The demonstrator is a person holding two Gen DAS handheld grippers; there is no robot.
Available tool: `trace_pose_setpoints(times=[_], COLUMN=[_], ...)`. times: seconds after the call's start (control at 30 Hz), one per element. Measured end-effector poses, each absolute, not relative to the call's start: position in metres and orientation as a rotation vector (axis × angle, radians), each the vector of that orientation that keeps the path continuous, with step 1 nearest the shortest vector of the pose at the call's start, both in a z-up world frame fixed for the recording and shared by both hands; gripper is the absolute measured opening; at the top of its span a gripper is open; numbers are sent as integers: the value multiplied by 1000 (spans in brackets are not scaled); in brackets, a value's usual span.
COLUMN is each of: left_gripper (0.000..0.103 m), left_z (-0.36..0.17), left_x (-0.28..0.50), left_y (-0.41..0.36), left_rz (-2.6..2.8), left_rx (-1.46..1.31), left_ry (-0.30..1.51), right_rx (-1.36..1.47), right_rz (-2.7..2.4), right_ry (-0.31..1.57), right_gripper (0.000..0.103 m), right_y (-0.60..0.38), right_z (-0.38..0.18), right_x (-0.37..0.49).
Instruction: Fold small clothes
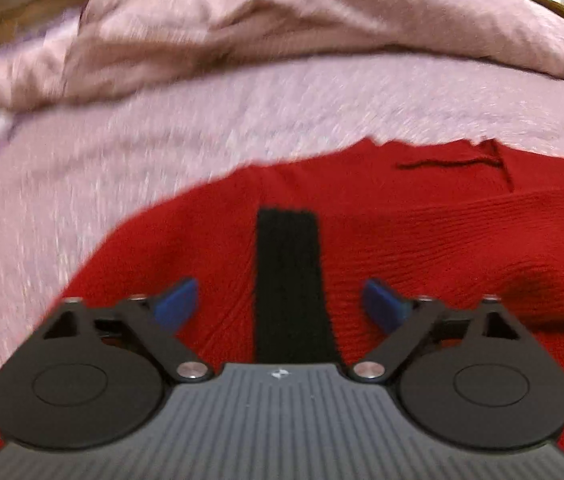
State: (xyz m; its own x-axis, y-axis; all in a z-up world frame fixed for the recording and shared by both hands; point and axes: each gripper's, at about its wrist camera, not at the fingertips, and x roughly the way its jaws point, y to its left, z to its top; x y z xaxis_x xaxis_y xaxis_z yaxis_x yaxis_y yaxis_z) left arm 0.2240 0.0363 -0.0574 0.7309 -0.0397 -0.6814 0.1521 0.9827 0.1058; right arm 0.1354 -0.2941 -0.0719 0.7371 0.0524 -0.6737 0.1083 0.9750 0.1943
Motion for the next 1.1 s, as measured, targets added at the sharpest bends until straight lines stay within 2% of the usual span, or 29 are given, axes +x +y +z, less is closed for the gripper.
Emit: trace_pose_setpoints(times=[0.07, 0.13, 0.43, 0.5, 0.57, 0.6, 0.87, 1.03, 1.1], left_gripper=[69, 63, 63, 48, 17, 14, 13, 14, 18], left_z=[-57, -59, -64, -62, -56, -53, -17, -44, -56], left_x=[221, 224, 256, 255, 251, 248, 254, 284, 288], left_y=[29, 25, 37, 39, 38, 38, 35, 35, 35], left_rz=[-130, -146, -109, -106, -98, -110, -96, -82, -74], left_rx=[193, 174, 45, 29, 45, 34, 55, 114, 141], left_ry=[706, 708, 727, 720, 701, 691, 566, 664, 684], right_rx=[229, 229, 227, 192, 153, 140, 76, -13, -56], right_rz=[-20, -13, -35, -52, -56, -53, -60, -89, -121], right_ry=[739, 730, 648, 577, 525, 508, 473, 513, 568], right_gripper=[93, 94, 92, 92, 92, 92, 92, 91, 89], right_y=[-295, -295, -294, -291, -289, -288, -278, -268, -267], right_z=[-72, -72, -64, -55, -47, -44, -46, -60, -74], right_x=[136, 135, 125, 118, 117, 118, 139, 157, 167])
